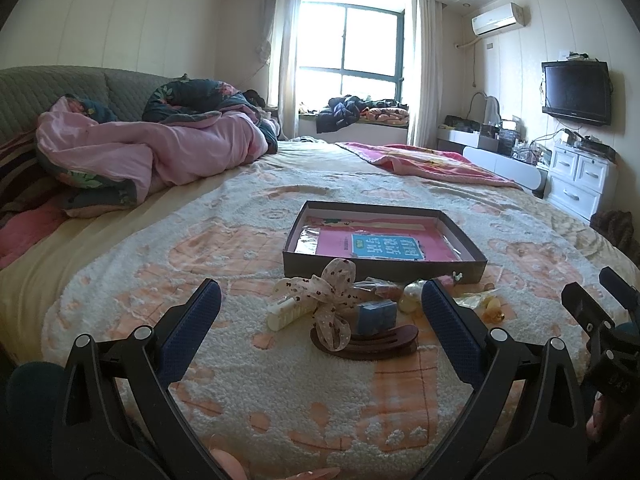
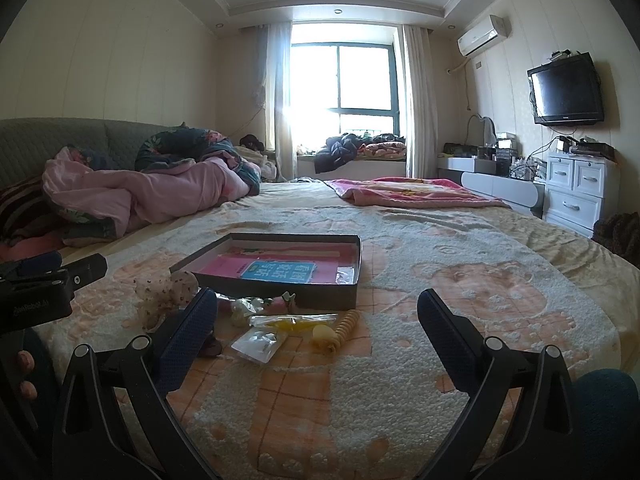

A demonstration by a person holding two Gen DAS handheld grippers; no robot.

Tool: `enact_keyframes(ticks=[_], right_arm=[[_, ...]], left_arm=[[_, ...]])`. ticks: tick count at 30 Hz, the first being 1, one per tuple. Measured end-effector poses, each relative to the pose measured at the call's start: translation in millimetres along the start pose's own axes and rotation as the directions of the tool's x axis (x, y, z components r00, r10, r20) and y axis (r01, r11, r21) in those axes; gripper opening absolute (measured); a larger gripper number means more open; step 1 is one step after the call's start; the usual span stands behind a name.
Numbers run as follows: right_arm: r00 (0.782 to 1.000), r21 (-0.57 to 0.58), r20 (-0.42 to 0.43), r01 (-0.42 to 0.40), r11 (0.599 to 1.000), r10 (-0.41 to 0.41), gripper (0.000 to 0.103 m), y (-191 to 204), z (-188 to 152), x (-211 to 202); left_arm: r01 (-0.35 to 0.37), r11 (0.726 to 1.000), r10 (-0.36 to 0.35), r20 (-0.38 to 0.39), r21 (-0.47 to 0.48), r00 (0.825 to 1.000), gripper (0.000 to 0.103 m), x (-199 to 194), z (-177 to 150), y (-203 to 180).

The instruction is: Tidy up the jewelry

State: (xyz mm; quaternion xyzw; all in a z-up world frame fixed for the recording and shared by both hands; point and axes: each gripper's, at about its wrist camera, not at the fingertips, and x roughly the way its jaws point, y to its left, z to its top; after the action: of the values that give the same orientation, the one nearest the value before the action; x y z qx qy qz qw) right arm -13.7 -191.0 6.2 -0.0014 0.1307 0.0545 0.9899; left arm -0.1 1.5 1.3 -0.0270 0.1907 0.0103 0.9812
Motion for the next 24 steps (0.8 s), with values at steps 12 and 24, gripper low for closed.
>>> enact_keyframes(ticks=[12, 24], right_arm=[[1.000, 0.004, 0.000, -0.004, 1.000, 0.004, 0.097, -0.5, -1.4, 1.2], [1.000, 0.001, -0.001, -0.006, 1.000, 0.006, 0.097, 0.6, -1.4, 1.4]], left_arm=[[0.004, 1.000, -0.004, 0.000, 0.003, 1.000, 0.092, 3.2, 4.9, 2.6], [0.000, 1.000, 0.000, 0.003, -0.001, 1.000, 0.092, -3.2, 2.2, 3.2]])
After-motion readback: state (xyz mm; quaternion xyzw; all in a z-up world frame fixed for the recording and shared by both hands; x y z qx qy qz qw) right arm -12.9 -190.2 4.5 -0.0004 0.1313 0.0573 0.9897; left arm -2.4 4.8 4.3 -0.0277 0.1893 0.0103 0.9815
